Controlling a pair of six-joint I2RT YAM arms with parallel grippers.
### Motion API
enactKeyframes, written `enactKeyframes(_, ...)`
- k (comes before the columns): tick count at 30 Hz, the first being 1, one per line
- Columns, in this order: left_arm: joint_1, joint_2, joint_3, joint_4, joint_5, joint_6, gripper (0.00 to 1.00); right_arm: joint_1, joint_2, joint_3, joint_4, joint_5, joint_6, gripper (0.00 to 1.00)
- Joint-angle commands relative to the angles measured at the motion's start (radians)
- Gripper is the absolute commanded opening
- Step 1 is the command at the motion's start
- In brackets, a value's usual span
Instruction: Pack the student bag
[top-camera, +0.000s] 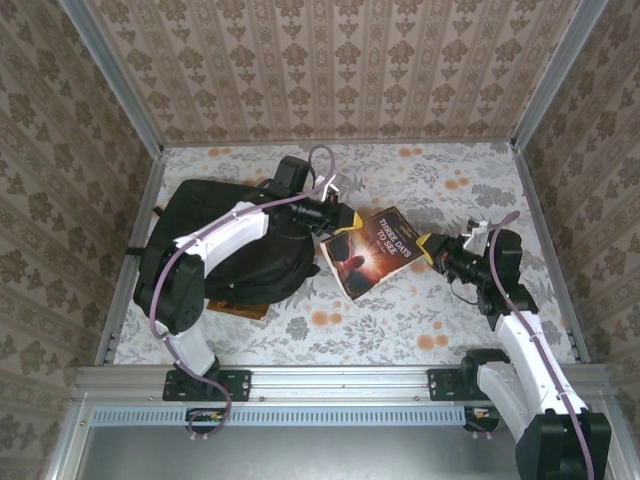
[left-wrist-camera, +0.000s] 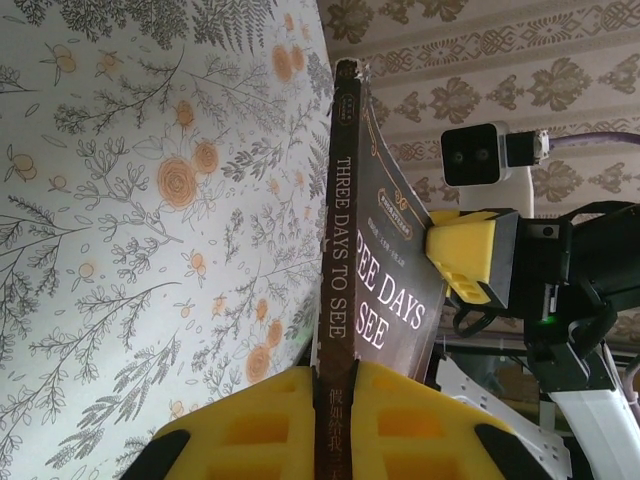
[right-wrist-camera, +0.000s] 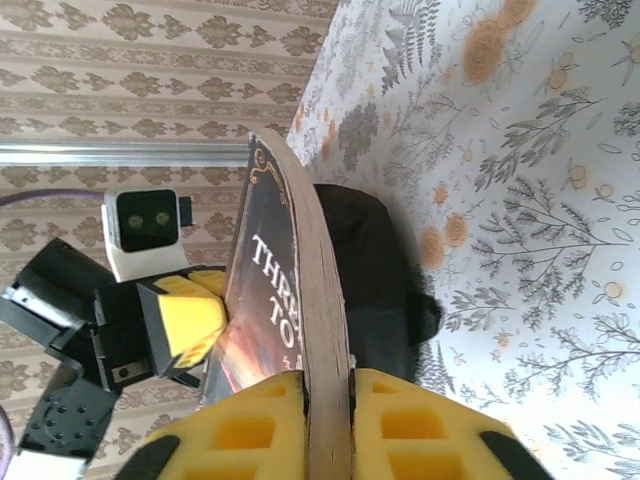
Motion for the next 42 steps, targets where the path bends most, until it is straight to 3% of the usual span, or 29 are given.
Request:
enactKeyframes(1,-0.005,-0.047,0.039,-0.028,0.029,0.034,0.0,0.017,0.006,0.027,-0.04,0.019,-0.059,0.38)
enactKeyframes(7,0.014,-0.054,0.087,-0.116,0.004,0.096,0.0,0.026,0.021,0.05,-0.157,0.09,-0.168,0.78)
enactKeyframes(11,0.031,-0.071,0.126,-0.248,-0.042,0.213,0.0,0.027,0.023,0.067,-0.253,0.158,-0.264,0.93)
enactKeyframes(15,0.045,-0.098,0.136,-0.349,-0.077,0.328,0.0,0.063,-0.004,0.07,-0.238,0.218,-0.364,0.96)
enactKeyframes(20,0.062,-0.126,0.121,-0.363,-0.039,0.377,0.0,0.146,0.043,0.022,0.039,0.181,-0.365,0.93)
enactKeyframes(24,0.063,-0.148,0.121,-0.376,0.009,0.409,0.0,0.264,0.075,0.025,0.179,0.291,-0.498,0.93)
enactKeyframes(27,0.062,-0.168,0.101,-0.342,0.047,0.391,0.0,0.283,0.154,0.064,0.221,0.316,-0.585,0.95)
enactKeyframes(31,0.064,-0.194,0.071,-0.27,0.098,0.339,0.0,0.274,0.313,0.111,0.344,0.193,-0.621,0.99)
enactKeyframes(36,0.066,-0.212,0.051,-0.196,0.142,0.276,0.0,0.26,0.584,0.185,0.681,-0.14,-0.411,0.99)
enactKeyframes(42,0.075,-0.215,0.049,-0.207,0.132,0.285,0.0,0.264,0.772,0.259,1.022,-0.342,-0.095,0.93)
